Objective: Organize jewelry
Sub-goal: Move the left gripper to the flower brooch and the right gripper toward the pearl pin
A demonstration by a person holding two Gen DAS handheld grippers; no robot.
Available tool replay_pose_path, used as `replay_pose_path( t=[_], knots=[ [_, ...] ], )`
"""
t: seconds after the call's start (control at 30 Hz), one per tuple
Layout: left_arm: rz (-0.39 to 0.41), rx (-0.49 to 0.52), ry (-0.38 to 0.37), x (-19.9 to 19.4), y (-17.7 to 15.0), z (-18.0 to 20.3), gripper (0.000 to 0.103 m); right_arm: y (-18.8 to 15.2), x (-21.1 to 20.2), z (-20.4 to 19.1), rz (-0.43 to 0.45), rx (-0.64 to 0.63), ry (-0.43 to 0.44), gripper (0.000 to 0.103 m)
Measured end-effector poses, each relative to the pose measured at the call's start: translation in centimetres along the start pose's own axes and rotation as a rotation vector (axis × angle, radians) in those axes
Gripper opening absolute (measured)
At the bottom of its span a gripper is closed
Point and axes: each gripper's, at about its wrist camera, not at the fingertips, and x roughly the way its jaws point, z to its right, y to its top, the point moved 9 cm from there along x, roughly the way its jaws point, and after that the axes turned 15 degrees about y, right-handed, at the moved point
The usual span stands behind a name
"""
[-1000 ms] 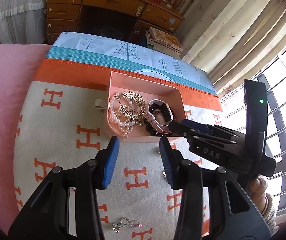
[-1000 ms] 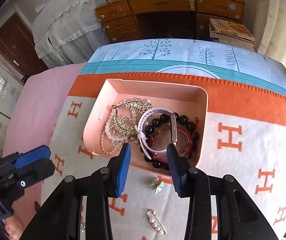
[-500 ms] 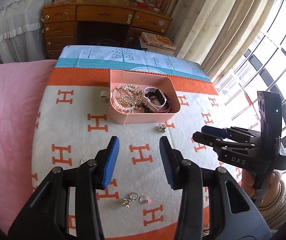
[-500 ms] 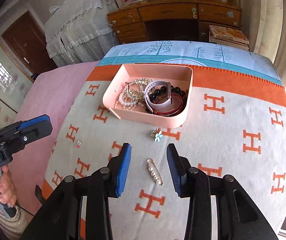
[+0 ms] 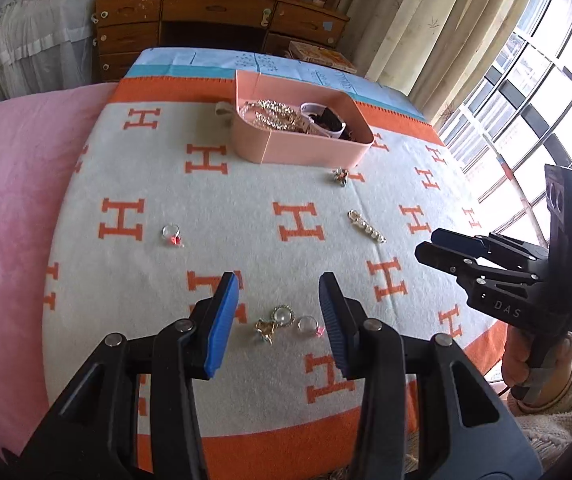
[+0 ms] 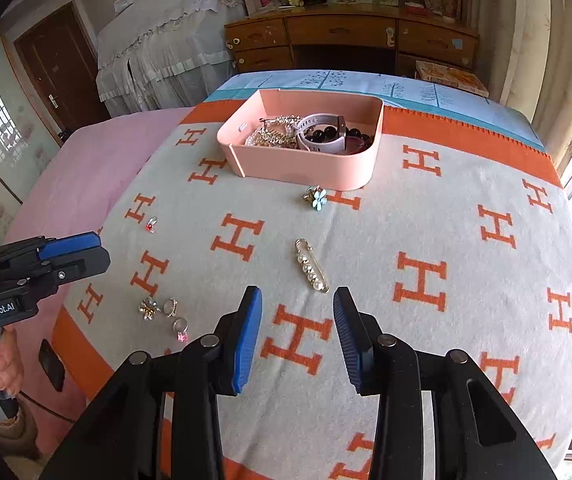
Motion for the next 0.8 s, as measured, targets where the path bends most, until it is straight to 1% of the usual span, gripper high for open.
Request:
replay_pose_path(
  t=[0.2, 0.27, 0.4, 0.53, 0.7, 0.8],
  knots=[
    [-0.011, 0.011, -0.027, 2.0, -3.3, 0.2, 0.038, -2.7, 1.8, -1.1, -0.003, -0.018, 0.034, 0.038],
    [-0.005, 0.028, -0.006, 2.6, -4.1, 0.3, 0.038, -3.4, 2.4, -1.4, -0.014, -0.025, 0.047, 0.038],
    [-0.008, 0.032, 0.029, 3.9, -5.2, 0.3, 0.038, -3.8, 2.8, -1.3, -0.012, -0.029, 0.038, 0.038],
    [-0.009, 0.03, 0.047, 4.7, -5.5, 0.2, 0.038, -3.7, 2.9, -1.0, -0.002, -0.037, 0.021, 0.038],
    [0.03, 0.013, 0.069, 5.0, -5.0, 0.0, 0.038, -3.9, 3.2, -1.2, -0.007, -0.055, 0.018, 0.038],
    [0.039, 0.024, 0.067, 5.1, -4.9, 0.2, 0.038, -3.9, 3.5, -1.1, -0.009, -0.059, 0.015, 0.038]
  ],
)
